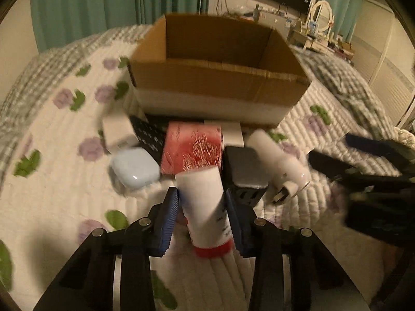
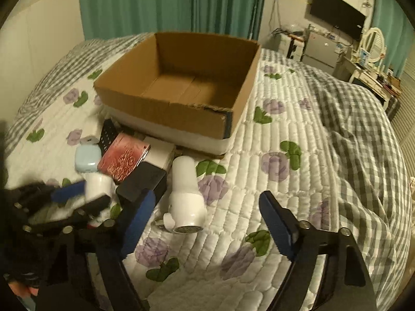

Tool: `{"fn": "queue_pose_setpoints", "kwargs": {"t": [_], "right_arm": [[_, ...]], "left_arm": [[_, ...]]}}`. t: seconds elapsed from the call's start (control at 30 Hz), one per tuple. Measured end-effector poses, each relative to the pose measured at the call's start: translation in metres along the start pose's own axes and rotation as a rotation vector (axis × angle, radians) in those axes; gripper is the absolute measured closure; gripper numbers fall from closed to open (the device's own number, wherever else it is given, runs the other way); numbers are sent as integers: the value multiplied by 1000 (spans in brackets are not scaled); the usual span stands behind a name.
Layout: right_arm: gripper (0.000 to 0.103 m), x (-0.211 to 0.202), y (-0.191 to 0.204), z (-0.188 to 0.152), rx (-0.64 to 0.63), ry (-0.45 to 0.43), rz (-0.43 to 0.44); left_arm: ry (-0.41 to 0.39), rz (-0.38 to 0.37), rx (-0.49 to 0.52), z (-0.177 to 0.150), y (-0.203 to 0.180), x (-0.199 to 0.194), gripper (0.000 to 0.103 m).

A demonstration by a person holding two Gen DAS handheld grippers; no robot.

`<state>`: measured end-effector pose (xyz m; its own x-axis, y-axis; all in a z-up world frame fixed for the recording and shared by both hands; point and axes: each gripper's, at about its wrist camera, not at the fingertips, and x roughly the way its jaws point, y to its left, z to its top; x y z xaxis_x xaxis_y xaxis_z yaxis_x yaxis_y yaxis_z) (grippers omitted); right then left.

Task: Organize rigid objects
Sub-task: 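Grasp the white-red bottle with the left tool while the right tool grasps the white device, then carry the bottle and white device into the box and release both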

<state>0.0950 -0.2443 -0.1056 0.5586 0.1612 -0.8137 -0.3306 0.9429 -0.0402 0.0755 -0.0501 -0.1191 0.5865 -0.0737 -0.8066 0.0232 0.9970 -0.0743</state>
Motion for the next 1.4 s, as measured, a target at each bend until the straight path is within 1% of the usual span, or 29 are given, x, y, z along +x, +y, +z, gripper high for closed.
{"fn": "queue_pose_setpoints", "kwargs": {"t": [0.07,0.17,0.23,0.3,0.37,0.43,0.5,0.6,0.77,0.83,0.97,1.07,1.2,1.27,1.33,1.4], "right_arm": [[33,8,4,3,-12,29,13],[36,26,9,7,-22,89,20],[38,37,12,9,-23,123,38],[40,47,16,9,-25,150,34],[40,58,18,10,-20,185,32],[45,70,18,10,-9,220,32],[54,82,21,10,-7,250,23],[57,90,24,9,-13,270,-10],[57,71,30,10,-19,195,-9],[57,57,30,12,-8,152,19],[57,23,33,26,-26,75,9],[57,-9,31,50,-34,3,17],[57,-46,25,91,-44,-93,6],[57,-60,20,104,-48,-128,-14],[57,-65,15,122,-56,-146,-28],[57,-63,12,137,-54,-158,-32]], "left_arm": [[-28,-9,3,8,5,-13,66],[-52,-7,17,16,12,-20,66],[-54,0,27,17,14,-19,66],[-53,8,31,17,17,-16,66],[-44,-5,26,18,22,-13,66],[-40,-12,29,20,24,-11,66],[-40,-16,31,20,25,-11,66],[-40,-22,30,21,28,-12,66],[-55,-22,39,26,32,-19,66],[-66,-24,49,29,32,-25,66],[-106,-23,75,42,30,-41,66],[-162,-13,86,61,27,-59,66],[-245,7,105,92,21,-76,66],[-278,9,113,113,19,-81,66],[-295,-1,118,131,17,-80,66],[-295,-4,126,149,14,-74,66]]}}
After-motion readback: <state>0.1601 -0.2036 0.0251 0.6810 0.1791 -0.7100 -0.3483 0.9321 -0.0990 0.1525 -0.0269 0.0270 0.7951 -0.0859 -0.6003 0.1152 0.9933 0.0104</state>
